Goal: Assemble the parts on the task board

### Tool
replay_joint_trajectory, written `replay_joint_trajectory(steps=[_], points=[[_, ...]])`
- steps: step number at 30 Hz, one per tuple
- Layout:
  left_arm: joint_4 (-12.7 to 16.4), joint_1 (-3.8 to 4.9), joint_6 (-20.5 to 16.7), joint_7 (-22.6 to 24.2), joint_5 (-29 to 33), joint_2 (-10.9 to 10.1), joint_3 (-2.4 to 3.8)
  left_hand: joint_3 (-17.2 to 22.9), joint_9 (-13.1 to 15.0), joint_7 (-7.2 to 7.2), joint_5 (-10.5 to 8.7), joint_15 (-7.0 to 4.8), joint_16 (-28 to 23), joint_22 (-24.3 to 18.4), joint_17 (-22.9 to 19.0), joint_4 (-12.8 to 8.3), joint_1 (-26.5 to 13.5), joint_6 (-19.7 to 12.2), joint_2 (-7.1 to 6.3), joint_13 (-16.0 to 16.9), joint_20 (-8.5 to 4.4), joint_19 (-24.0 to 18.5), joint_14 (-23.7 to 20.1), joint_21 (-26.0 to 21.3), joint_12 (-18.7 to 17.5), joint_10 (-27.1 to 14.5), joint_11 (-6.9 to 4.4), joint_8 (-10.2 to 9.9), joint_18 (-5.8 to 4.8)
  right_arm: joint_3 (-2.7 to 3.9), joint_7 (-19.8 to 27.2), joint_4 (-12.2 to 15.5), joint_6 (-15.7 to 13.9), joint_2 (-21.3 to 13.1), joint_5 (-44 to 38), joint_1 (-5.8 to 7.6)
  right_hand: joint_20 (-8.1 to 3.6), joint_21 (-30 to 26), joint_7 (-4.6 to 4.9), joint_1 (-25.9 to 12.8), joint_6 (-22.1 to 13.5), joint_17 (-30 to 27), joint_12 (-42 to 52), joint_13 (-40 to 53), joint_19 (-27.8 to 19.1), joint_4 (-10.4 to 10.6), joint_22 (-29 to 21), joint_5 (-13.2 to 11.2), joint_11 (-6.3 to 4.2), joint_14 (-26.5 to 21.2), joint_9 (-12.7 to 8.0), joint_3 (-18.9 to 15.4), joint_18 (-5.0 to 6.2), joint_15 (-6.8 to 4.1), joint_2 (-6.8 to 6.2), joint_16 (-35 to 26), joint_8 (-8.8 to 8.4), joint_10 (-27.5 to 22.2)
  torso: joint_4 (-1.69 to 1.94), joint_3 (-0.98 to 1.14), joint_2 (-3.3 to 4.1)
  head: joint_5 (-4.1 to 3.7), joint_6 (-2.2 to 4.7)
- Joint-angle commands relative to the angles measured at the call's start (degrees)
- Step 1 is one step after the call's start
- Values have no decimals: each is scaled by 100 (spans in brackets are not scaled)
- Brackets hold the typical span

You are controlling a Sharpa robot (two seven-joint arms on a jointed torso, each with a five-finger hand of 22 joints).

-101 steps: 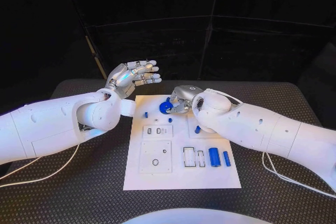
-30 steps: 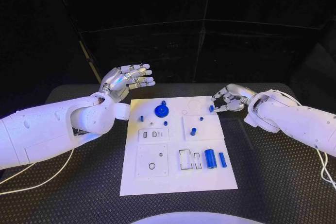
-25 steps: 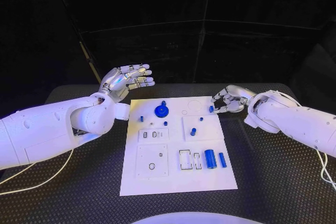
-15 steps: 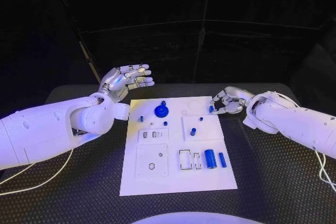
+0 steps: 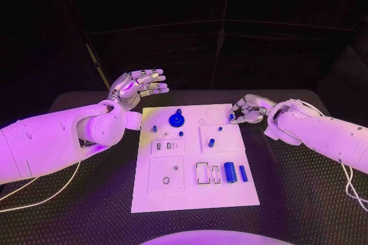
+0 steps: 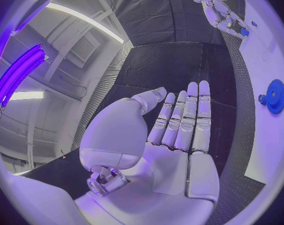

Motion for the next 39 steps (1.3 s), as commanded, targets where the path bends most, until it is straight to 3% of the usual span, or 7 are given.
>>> replay_joint_trajectory(steps=[1,14,29,39], points=[[0,6,91,-19,-27,9,4,20,1,210,-22,0,-18,-10,-8,-1,-55,34,-1,-8,18,32,45,-34,-32,38,-1,-38,66,5,-35,-7,31,16,-18,9,-6,28,-6,-38,48,1379,35,847,43,35,4,30,-55,586,3,16,-89,-20,43,6,34,162,-1,0,-2,2,-10],[-3,6,93,-36,-27,6,3,20,1,210,-22,1,-20,-10,-8,0,-56,34,-2,-8,18,32,46,-35,-34,38,-1,-39,66,5,-73,-63,44,57,-23,0,-29,48,-47,-13,175,1403,49,862,65,10,41,10,-91,592,2,83,-94,-48,110,14,68,175,-1,0,-8,36,-46],[5,5,77,-48,-27,0,1,17,0,216,-25,4,-32,-16,-10,7,-70,29,-7,-8,21,32,47,-41,-43,38,3,-46,66,5,-129,-141,51,135,-121,-14,-52,66,-71,20,253,1428,57,872,87,-20,75,-62,-114,598,-8,180,-102,-70,193,22,72,183,-1,4,-6,3,-80],[4,5,76,-51,-27,0,1,15,-1,221,-26,6,-40,-21,-11,14,-80,24,-8,-9,23,31,48,-45,-51,35,6,-52,65,5,-138,-142,-29,171,-156,-29,-105,88,-184,34,558,1449,81,902,115,-52,114,-118,-206,602,21,328,-106,-141,318,28,186,210,2,1,-9,-1,-90]])
